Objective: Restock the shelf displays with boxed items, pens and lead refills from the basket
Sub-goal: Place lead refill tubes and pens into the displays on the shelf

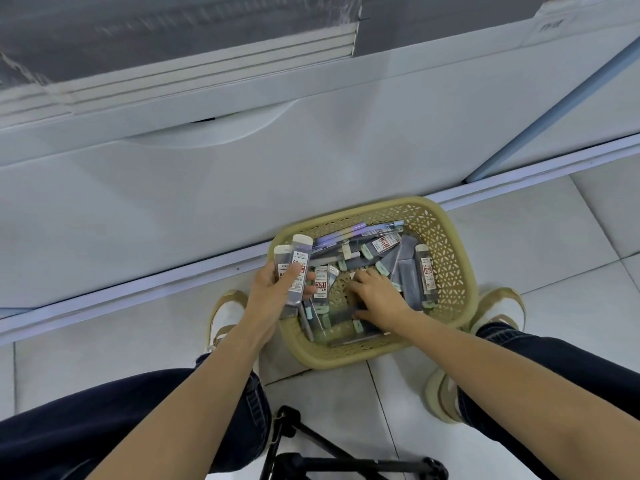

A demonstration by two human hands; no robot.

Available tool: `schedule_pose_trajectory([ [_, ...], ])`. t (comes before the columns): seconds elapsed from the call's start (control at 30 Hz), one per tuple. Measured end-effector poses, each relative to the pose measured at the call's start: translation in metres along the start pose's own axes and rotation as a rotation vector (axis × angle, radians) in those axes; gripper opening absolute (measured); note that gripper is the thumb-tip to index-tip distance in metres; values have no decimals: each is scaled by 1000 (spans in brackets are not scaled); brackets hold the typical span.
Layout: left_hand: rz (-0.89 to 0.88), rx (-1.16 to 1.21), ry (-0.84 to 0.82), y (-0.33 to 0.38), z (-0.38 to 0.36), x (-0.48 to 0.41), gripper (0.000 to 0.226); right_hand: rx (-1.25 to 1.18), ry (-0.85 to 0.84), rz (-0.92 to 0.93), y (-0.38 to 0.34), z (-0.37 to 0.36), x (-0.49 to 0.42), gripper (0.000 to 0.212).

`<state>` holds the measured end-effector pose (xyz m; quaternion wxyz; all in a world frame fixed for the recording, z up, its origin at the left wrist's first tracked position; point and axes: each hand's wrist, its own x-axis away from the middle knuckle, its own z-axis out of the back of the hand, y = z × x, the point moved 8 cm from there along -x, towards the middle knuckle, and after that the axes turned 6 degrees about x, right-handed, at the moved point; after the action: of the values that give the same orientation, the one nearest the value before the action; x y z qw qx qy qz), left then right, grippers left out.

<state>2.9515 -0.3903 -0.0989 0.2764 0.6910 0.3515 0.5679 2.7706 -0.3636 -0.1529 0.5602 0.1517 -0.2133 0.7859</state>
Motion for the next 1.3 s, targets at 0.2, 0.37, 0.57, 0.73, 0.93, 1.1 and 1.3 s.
schedule_pose_trajectory([
  [0.2, -5, 8, 11, 0, 0, -3, 22, -852, -99, -142, 30, 13, 10, 19],
  [0.37, 22, 25, 7, -4, -12, -1, 18, -1072, -95, -111, 17, 42, 10, 22],
  [0.57, 70, 27, 14, -9, -31, 5, 30, -1085, 11, -18, -16, 55, 12, 10],
  [0.73, -22, -95, 92, -1, -16, 2, 20, -1177, -16, -18, -11, 57, 14, 13],
  [0.93, -26, -189, 26, 2, -14, -1, 21, -201, -319, -81, 25, 2, 24, 39],
  [1.1, -3, -193, 3, 0, -16, -1, 30, -152, -275, -13, 22, -5, 19, 19],
  [1.3, -31, -211, 45, 5, -9, -3, 23, -1150, -40, -151, 46, 61, 17, 3],
])
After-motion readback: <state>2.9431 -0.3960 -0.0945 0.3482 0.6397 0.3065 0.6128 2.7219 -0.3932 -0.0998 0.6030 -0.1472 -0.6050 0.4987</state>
